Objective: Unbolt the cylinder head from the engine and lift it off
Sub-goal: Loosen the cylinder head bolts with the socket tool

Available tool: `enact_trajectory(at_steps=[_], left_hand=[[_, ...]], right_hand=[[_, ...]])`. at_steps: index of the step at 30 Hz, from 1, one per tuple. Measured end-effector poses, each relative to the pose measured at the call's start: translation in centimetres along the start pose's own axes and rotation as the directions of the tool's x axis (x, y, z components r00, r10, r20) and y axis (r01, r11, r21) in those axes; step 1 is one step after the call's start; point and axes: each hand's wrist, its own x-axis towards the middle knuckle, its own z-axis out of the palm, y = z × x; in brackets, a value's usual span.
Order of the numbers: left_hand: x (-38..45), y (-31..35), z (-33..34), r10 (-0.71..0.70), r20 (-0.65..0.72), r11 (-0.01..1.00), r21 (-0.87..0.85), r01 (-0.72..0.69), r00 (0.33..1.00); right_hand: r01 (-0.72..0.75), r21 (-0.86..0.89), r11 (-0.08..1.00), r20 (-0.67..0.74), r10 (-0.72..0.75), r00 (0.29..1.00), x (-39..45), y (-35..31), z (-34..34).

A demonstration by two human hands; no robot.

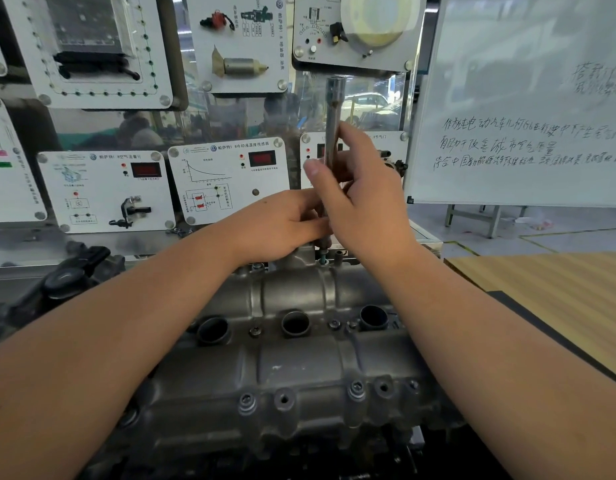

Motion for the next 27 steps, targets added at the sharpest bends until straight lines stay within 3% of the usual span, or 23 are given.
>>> enact_trajectory(at_steps=[4, 10, 17, 23, 27], left_hand=[[-0.08, 0.16, 0.19, -0.003, 0.005, 1.0, -0.011, 0.003, 1.0], [-0.07, -0.25, 0.14, 0.001, 0.017, 1.0, -0.023, 0.0, 1.0], [0.16, -0.04, 0.2, 0.004, 0.002, 0.998, 0.07, -0.004, 1.0], [-0.16, -0.06, 0.26, 0.006, 0.049, 0.998, -0.063, -0.003, 0.999], [0.0, -0.34, 0.04, 0.015, 0.017, 1.0, -0.001, -0.015, 1.0]], right_hand=[[0.069, -0.065, 0.995, -0.029, -0.071, 0.997, 0.01, 0.04, -0.05], [-0.067, 0.002, 0.998, 0.06, 0.067, 0.996, -0.02, -0.23, -0.19], [0.062, -0.039, 0.997, -0.003, -0.062, 0.998, 0.13, 0.12, -0.07], [-0.054, -0.016, 0.998, 0.054, 0.055, 0.997, 0.0, -0.22, -0.14], [-0.029, 0.017, 0.999, 0.049, 0.028, 0.998, -0.12, -0.15, -0.04]])
